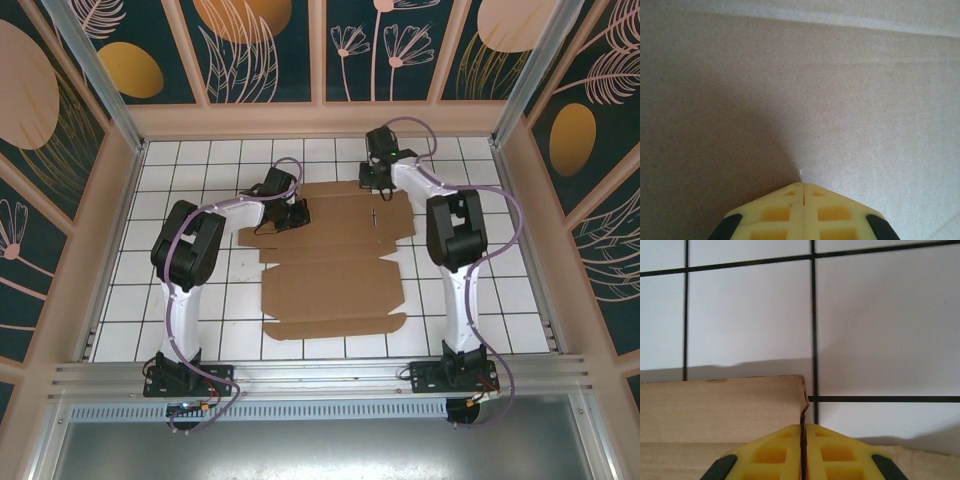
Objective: Fold the paper box
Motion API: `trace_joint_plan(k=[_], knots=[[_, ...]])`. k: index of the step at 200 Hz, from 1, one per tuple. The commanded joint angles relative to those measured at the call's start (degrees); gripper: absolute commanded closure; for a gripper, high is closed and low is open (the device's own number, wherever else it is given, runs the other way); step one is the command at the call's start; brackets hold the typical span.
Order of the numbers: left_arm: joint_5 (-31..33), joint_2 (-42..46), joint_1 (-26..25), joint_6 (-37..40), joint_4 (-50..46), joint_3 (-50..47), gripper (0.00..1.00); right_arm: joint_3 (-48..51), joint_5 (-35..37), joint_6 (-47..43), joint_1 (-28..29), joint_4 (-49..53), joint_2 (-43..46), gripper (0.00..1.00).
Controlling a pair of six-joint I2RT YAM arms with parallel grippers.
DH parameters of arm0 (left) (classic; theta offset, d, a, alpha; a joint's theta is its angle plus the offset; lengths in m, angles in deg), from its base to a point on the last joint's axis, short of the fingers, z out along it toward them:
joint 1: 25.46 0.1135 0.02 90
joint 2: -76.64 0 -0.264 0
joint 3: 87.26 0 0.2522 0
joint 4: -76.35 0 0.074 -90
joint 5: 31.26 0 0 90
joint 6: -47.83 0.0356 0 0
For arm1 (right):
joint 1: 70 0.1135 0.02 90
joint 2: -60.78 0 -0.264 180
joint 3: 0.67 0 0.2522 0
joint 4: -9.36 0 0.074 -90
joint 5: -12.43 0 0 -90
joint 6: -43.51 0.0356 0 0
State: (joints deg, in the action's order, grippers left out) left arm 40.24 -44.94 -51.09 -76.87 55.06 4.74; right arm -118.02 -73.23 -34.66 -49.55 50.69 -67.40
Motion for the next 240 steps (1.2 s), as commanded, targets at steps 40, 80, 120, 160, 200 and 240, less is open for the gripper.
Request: trace_joint_plan(k=[40,80,120,160,200,240], knots=[[2.4,-3.5,-0.3,1.4,-3.1,0.2,1.0,-14.2,13.3,-3.1,8.0,7.5,-10.3,0.89],[2.5,-3.5,-0.2,1.5,-3.0,0.0,1.0,-17.5,11.6,-1.8,8.3,8.9,-12.5,0.87],[3.4,-2.7,0.0,2.1,-3.5,0.1,1.0,-3.2,3.6,-0.7,3.4,0.3,0.5,0.61],[4.4,-2.3,0.0,3.5,-4.4,1.1,1.0,14.7,-7.5,1.3,-6.8,-9.4,13.1,0.31],[3.7,-2.4,0.0,4.6,-4.6,1.7,1.0,22.0,-12.6,-1.0,-13.9,-10.5,13.1,0.27],[3.9,-2.1,0.1,5.7,-5.0,1.8,1.0,23.0,-26.8,-2.5,-17.4,-11.7,9.4,0.29]])
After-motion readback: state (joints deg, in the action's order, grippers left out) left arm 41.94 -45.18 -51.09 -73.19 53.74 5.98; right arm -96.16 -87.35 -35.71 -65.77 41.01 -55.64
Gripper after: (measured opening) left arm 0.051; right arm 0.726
